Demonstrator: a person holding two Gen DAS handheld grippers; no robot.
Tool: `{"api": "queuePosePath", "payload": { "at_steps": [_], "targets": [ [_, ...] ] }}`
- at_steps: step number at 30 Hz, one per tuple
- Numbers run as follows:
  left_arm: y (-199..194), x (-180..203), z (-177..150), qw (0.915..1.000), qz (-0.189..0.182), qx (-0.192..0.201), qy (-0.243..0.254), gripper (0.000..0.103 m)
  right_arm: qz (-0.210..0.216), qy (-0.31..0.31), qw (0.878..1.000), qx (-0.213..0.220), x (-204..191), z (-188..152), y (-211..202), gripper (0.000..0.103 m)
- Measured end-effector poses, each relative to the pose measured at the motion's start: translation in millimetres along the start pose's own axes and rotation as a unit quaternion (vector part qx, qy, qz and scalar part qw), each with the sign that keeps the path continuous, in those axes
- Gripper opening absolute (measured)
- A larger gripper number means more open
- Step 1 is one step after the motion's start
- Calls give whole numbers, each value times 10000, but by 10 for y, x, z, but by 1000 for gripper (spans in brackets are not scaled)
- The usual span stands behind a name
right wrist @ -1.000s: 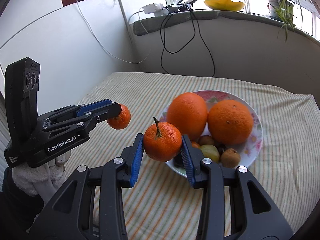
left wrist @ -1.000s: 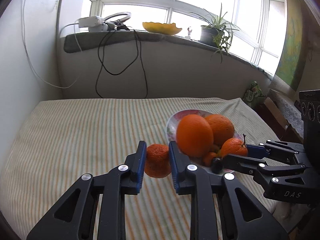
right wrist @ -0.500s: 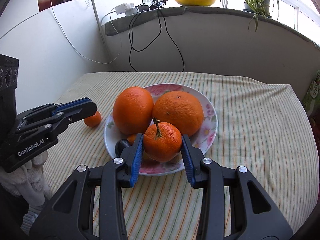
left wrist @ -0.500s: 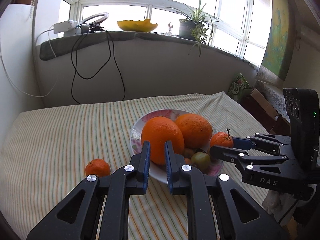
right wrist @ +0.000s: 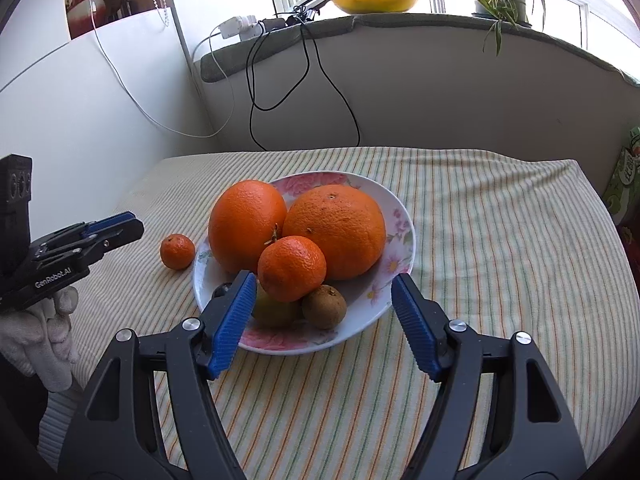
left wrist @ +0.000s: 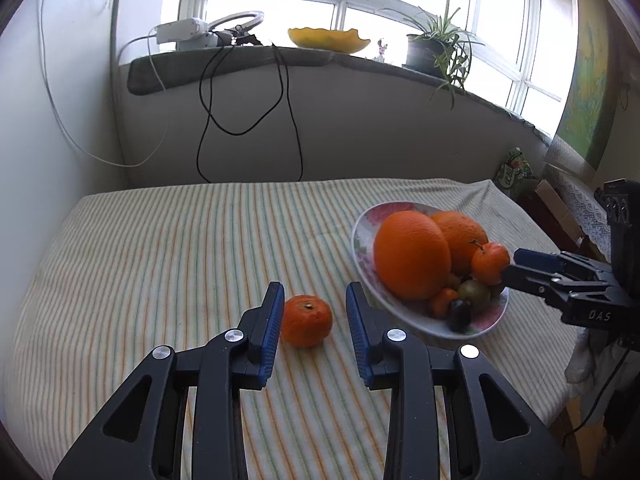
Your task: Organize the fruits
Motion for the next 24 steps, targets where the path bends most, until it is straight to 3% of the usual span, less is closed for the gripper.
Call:
{"api": "queuePosePath", "payload": {
  "at_steps": [2,4,8,12,15,24],
  "targets": [
    [64,-47,-31,9999,-23,-100,-44,40,38,18,10000,37,8,-11,-40,73],
    [152,-60,-50,9996,-116,-224,-94,43,54,24,10000,43,16,-20,-70,73],
    [330,-44,-95,9987,-208,-444,-166,44,77,171,9998,114,65,-19,-161,73],
    [458,-41,-148,9981,-26,-608,-89,43,52,196,9997,167,88,-16,-243,73],
    [472,-48,-158,9983,-50,-573,-117,38,44,208,9996,191,101,-20,-284,73],
    [229,146,15,9995,-248,-175,33,38,32,359,9989,284,142,-24,-354,73]
  ]
}}
Point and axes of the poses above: each gripper's, at about its wrist camera, not at the fingertips, and y roughly the way its jaws point, x to its right, z to its top, the point moved 4 cm from there along y, roughly the way its jaws point, and after that the axes turned 6 degrees about y, right-handed, at the moved point
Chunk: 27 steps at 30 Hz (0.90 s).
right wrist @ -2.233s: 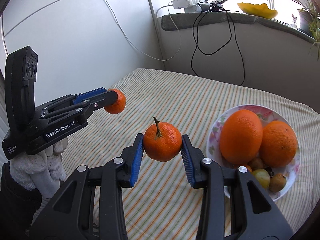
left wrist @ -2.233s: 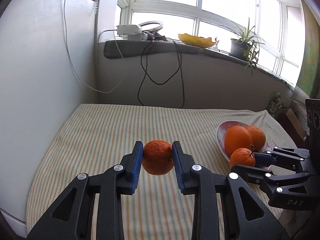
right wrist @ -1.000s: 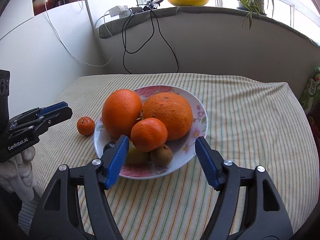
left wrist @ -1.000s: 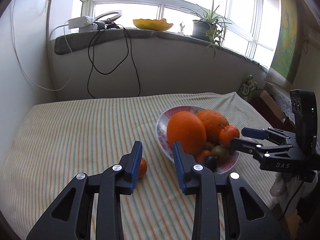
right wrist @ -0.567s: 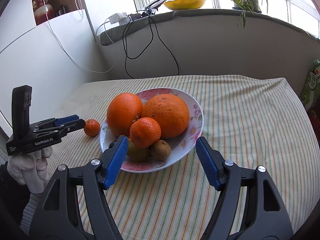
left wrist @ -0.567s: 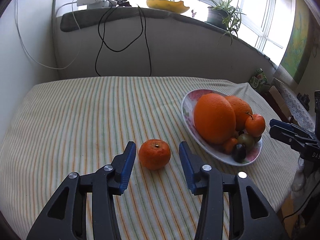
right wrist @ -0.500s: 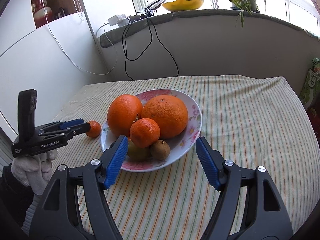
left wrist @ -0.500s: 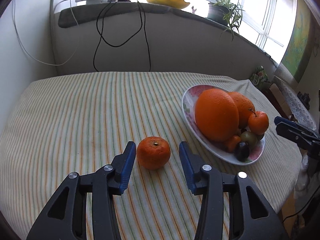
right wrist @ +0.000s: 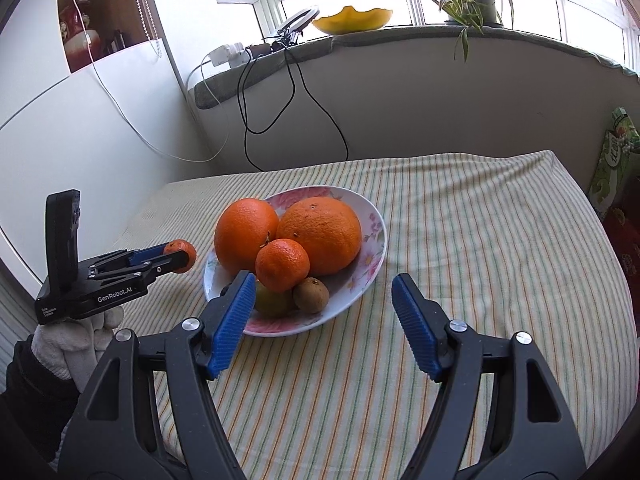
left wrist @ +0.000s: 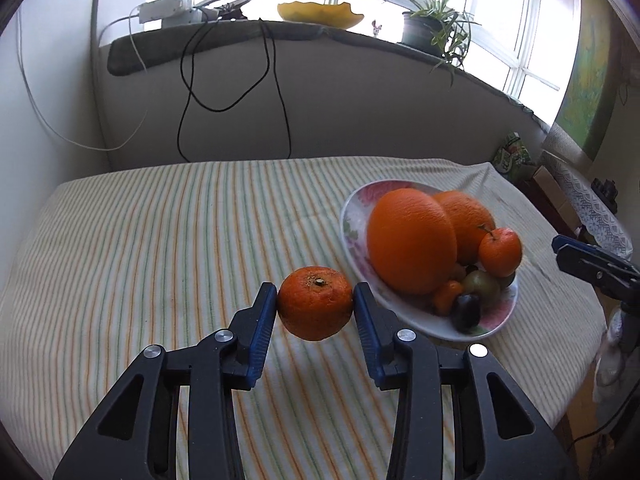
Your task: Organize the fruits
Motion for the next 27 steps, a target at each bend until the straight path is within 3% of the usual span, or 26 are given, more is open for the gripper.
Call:
{"api": "queuePosePath", "payload": {
  "at_steps": [8,14,16,19,27],
  "targets": [
    [-88,471,227,9980,-467,262,322,38,-32,48,10000,-12,58,-24,-21,73],
    [32,801,317,9954,-658,226,665,38,-64,76,10000,11,99,-30,-63,73],
    [64,843,324,9952,-644,197,704,39,-66,83,9999,17,113,-32,-81,73],
    [56,881,323,9952,-587,218,755,55,-74,85,9999,24,123,-38,-106,73],
    [-29,844,263,9961,-492,199,709,56,-77,132,9999,28,127,-70,-148,73]
  ]
}}
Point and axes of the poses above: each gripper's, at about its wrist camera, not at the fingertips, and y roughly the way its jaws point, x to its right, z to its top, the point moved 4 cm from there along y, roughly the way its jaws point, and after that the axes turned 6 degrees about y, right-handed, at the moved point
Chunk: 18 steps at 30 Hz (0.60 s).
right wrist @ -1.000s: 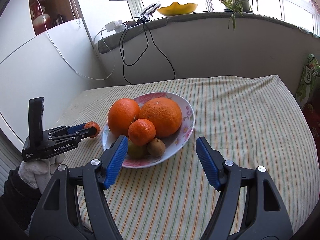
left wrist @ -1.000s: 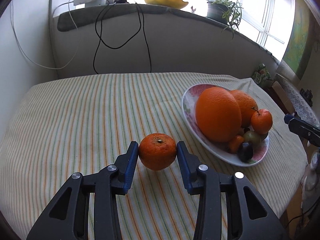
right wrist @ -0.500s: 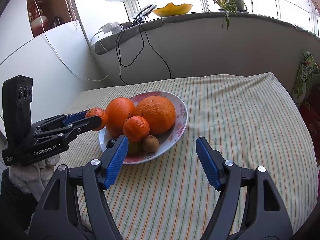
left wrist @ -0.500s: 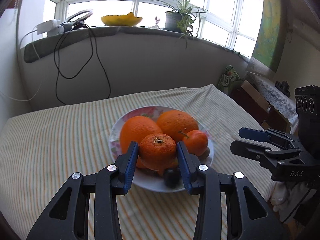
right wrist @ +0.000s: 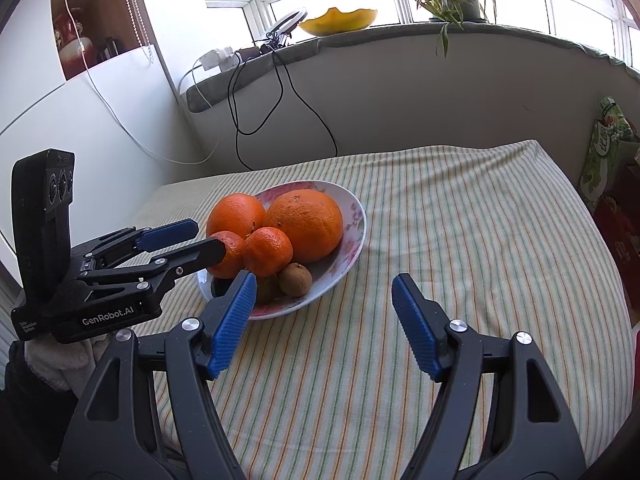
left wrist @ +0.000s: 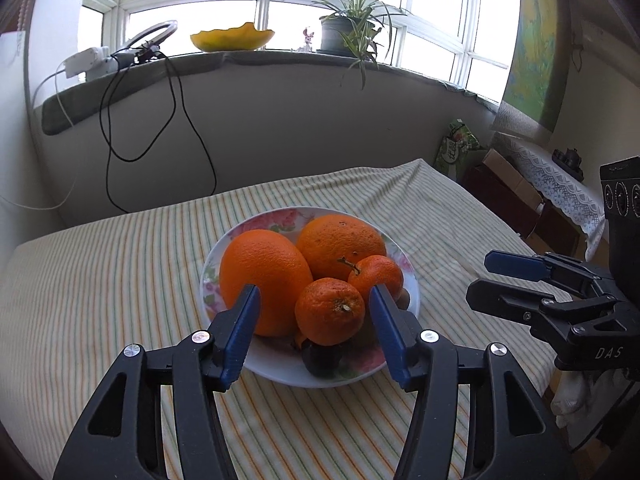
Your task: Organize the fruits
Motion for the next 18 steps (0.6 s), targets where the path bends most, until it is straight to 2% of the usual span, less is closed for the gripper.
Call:
{"api": "queuePosePath", "payload": {
  "at_steps": [2,6,8,10,12,18],
  "targets": [
    [-57,19,-27,10000,8,7,20,56,-6,-28,10000,16,-23,-17,-30,73],
    [-201,57,-86,9999,9,126,-68,69,-37,-84,10000,37,-81,-66,-84,73],
    [-263,73,-118,9998,48,169,-120,70,-86,-121,9999,46,-111,-102,-107,75],
    [-308,97,-152,9997,147,164,-111,74,-152,-155,9997,95,-135,-132,-135,85],
    [-352,131,-184,9994,280,176,-62,79,-257,-203,9993,165,-155,-155,-167,85],
    [-472,150,-247,9974,672,221,-109,82,-556,-227,9978,267,-135,-189,-223,89]
  ]
}}
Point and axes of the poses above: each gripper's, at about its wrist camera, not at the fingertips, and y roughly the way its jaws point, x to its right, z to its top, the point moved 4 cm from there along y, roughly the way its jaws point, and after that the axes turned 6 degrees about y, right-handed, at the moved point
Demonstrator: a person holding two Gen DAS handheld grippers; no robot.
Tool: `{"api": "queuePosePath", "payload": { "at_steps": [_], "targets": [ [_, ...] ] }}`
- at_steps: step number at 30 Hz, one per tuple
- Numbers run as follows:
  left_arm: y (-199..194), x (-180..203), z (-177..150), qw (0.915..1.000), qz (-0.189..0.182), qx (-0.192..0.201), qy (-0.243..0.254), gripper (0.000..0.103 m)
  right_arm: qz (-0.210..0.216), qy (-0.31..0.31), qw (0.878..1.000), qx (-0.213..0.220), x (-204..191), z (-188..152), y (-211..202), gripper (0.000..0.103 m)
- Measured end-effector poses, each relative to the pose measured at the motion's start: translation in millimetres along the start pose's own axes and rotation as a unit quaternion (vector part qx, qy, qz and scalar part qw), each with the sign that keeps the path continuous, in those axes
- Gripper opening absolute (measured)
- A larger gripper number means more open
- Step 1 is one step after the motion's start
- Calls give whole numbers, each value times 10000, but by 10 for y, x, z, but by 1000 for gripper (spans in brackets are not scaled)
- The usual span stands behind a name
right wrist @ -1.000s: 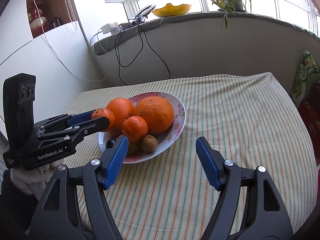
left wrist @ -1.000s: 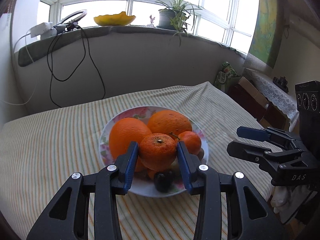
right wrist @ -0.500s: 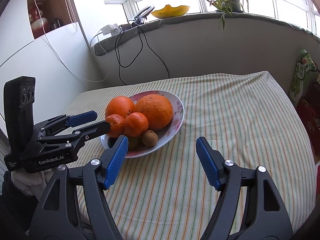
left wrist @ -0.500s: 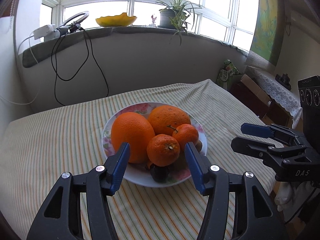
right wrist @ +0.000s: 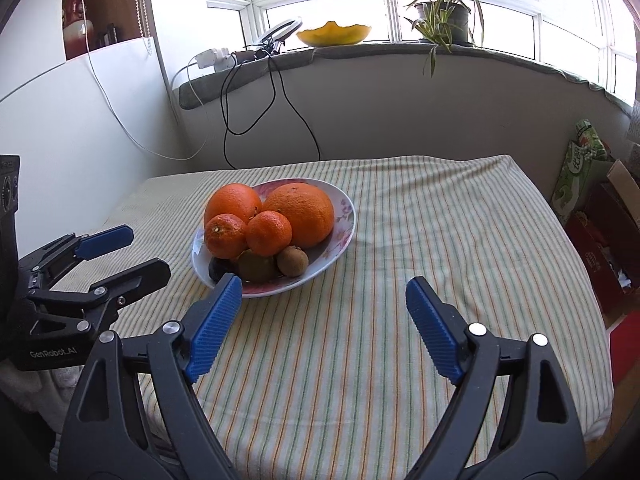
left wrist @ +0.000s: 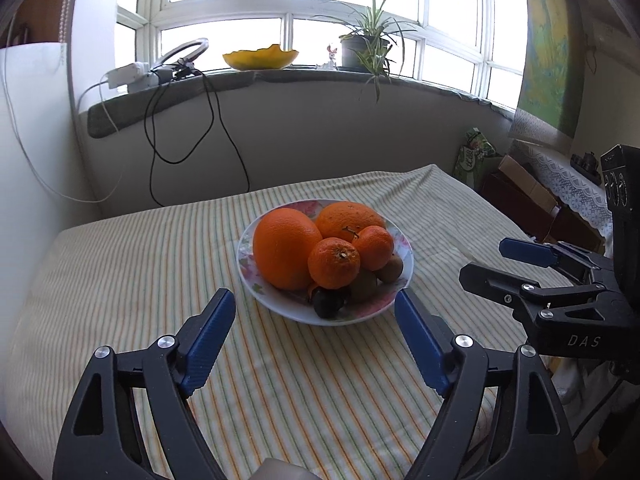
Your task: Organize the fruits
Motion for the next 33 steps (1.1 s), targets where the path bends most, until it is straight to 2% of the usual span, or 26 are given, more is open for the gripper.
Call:
{"api": "queuePosePath", "payload": {
  "at_steps": [3,22,33],
  "targets": [
    [-30,-11,-27,9999,58,4,-91,82,-33,81,10000,18,41,-3,-5,92],
    [-59,-72,-79,9996,116,-48,-240,82,-103,31,9999,-4,19,-6,43,92],
    [-94,-176,-60,9994,143,79,-305,82,-132,225,9996,-57,149,31,113,92]
  ]
}}
Point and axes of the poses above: each gripper's, at about its wrist camera, not at the fingertips, and y roughly the way its jaws point, x to its right, z to its top, the point moved 4 cm from there along y, roughly the way its jaws point, and after that the axes turned 6 degrees about y, right-handed, at the moved point
